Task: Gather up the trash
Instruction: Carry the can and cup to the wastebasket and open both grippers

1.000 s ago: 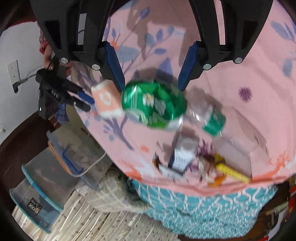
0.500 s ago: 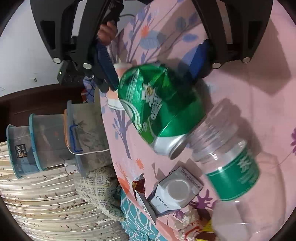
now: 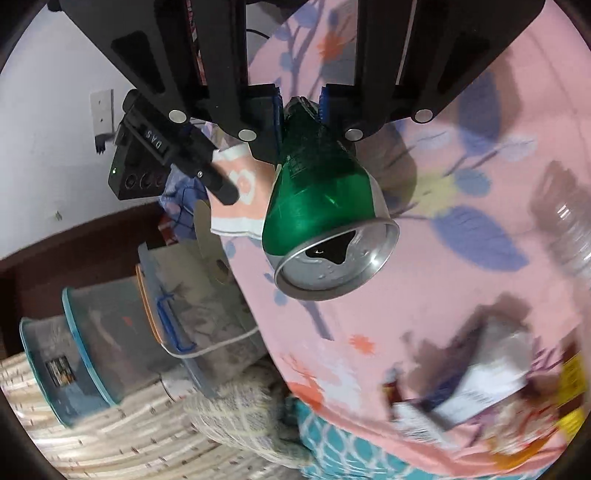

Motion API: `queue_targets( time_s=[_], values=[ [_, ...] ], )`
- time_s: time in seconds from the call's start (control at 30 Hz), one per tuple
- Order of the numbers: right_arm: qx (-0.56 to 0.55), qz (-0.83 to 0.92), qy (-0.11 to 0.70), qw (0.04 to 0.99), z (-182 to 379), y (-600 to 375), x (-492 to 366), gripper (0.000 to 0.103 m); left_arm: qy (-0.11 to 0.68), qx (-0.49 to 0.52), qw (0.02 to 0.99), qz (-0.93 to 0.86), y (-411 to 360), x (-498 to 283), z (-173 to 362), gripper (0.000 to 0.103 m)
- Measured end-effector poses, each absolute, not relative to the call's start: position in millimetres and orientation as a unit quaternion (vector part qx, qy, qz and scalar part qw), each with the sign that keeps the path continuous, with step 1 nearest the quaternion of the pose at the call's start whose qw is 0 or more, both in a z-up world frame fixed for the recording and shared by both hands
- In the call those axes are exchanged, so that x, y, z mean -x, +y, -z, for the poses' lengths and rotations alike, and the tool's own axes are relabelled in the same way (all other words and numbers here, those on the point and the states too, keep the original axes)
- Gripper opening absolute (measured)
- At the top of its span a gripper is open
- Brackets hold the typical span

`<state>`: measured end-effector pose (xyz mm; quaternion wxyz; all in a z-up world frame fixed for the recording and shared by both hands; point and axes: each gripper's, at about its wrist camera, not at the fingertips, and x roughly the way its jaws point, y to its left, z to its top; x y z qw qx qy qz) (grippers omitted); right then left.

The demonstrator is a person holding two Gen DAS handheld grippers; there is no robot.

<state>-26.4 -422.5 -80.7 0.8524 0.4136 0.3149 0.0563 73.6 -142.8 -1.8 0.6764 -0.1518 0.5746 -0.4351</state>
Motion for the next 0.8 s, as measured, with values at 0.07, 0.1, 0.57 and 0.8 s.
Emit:
queue_targets(
  time_s=[0.07, 0.1, 0.57, 0.8],
  values=[
    [-0.416, -0.042, 0.302, 0.857, 77.8, -438.2, 35.3, 0.031, 0.574, 0.137, 0.675, 0.443, -159.7, -73.6, -3.4, 0.012],
    [-0.417, -0.034, 0.297, 0.858, 77.3, -445.0, 38.9, 0.031, 0.575, 0.129, 0.672, 0.448, -170.9, -73.4, -6.0, 0.012],
    [-0.459, 0.159, 0.182, 0.855, 76.0, -603.0, 125.1, 0.031, 0.570, -0.018, 0.625, 0.534, -412.4, -55.4, -20.1, 0.013],
    [-0.455, 0.212, 0.163, 0.849, 76.2, -652.5, 135.8, 0.031, 0.558, -0.054, 0.624, 0.544, -510.2, -48.0, -16.9, 0.013]
  ],
)
